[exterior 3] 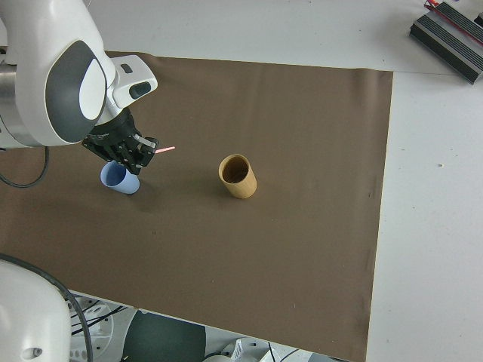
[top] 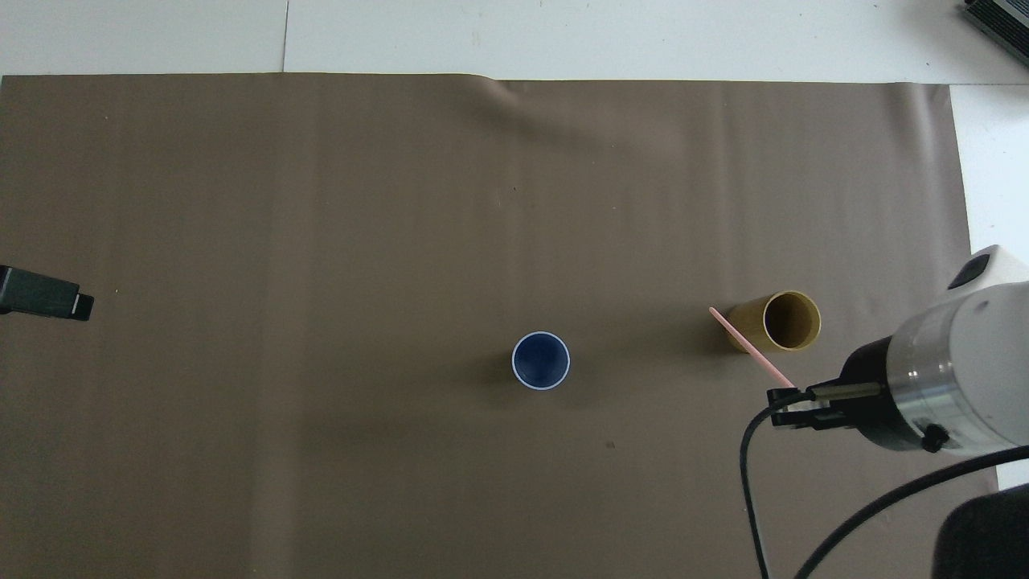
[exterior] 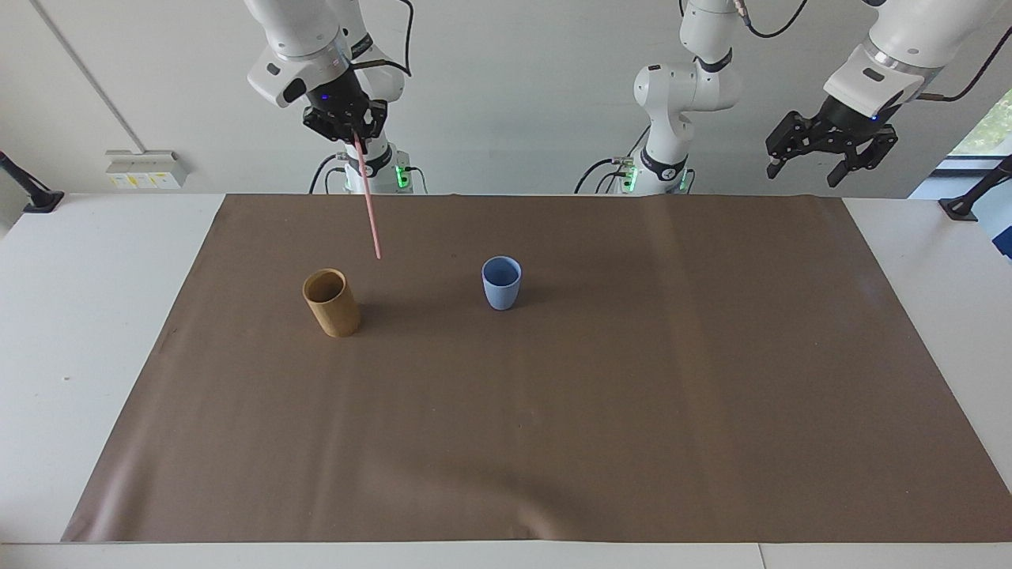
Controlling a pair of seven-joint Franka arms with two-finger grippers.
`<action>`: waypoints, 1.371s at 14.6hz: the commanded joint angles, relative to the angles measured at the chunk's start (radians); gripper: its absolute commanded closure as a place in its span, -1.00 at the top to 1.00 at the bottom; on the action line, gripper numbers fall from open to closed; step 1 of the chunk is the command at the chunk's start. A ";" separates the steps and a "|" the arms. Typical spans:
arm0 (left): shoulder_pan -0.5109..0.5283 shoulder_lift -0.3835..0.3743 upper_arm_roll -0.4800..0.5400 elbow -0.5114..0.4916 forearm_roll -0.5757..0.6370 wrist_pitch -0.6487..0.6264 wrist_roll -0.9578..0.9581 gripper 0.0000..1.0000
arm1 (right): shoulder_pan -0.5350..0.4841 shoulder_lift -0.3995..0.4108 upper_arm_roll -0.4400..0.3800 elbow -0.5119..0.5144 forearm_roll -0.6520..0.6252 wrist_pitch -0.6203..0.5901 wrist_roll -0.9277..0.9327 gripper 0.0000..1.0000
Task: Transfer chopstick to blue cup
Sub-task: 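Lift the pink stick out of the tan tube with the right gripper, then carry the pink stick over the blue cup with the right gripper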
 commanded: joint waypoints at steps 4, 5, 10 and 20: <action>0.021 -0.022 -0.009 -0.036 0.038 0.053 0.007 1.00 | 0.170 0.116 0.048 0.016 0.032 0.185 0.327 -1.00; 0.021 -0.020 -0.009 -0.034 0.050 0.059 0.009 1.00 | 0.209 0.137 0.048 0.011 0.032 0.214 0.379 -1.00; 0.022 -0.022 -0.008 -0.034 0.061 0.063 0.010 1.00 | 0.299 0.203 0.050 0.005 0.056 0.309 0.499 -1.00; 0.019 -0.025 -0.008 -0.034 0.058 0.044 0.007 1.00 | 0.336 0.187 0.048 -0.102 0.112 0.299 0.566 -1.00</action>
